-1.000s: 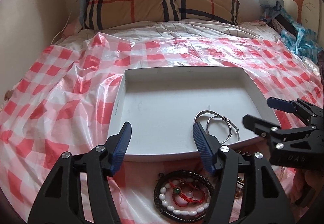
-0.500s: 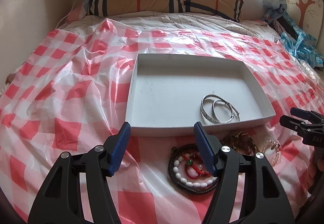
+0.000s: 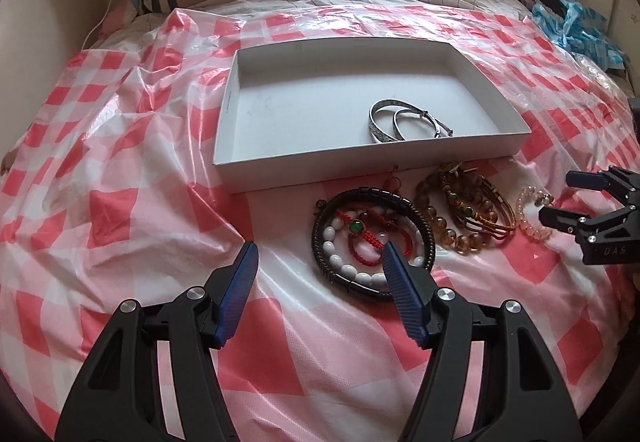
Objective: Organize jewelry
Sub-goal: 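Move the left tool back over the black braided leather bracelet, then grasp the black leather bracelet with the left tool while the right tool grasps the gold beaded bangle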
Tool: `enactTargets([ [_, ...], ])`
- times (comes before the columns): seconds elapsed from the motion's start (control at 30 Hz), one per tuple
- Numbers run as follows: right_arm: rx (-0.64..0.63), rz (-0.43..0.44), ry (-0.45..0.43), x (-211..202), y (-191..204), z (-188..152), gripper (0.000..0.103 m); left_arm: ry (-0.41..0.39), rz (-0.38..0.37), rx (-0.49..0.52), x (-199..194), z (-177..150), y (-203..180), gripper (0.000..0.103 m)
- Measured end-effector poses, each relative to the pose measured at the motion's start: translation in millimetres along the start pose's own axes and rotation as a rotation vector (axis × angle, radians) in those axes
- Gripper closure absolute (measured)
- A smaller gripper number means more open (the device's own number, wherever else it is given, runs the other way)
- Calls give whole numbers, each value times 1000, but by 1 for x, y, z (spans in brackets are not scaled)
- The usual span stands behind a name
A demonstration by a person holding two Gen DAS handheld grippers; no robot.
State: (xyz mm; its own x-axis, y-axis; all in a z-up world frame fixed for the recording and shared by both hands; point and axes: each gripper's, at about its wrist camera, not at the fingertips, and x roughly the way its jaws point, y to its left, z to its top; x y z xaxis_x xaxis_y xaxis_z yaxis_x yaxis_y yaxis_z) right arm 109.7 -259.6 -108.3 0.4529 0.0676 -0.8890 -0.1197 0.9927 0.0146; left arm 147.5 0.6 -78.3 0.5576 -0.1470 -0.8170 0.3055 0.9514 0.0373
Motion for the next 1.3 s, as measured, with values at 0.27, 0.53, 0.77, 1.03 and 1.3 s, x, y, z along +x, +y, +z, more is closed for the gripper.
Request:
enactTargets([
  [0.27, 12, 47, -48, -9, -1, 5, 14, 24, 41, 32, 10, -2, -6, 42],
  [0.53, -78, 137, -119, -12, 39, 29, 22, 32, 50, 17, 19, 0, -5, 49],
  [0.77, -110, 204, -15, 22, 59, 33, 32, 48, 33, 23, 25, 1, -9, 52],
  [1.03, -94, 319, 34, 9, 40, 16, 67, 95, -99, 84, 20, -2, -12, 90],
  [1.3, -128, 312, -74, -10, 46, 16, 62, 101, -85, 49, 21, -2, -2, 89],
])
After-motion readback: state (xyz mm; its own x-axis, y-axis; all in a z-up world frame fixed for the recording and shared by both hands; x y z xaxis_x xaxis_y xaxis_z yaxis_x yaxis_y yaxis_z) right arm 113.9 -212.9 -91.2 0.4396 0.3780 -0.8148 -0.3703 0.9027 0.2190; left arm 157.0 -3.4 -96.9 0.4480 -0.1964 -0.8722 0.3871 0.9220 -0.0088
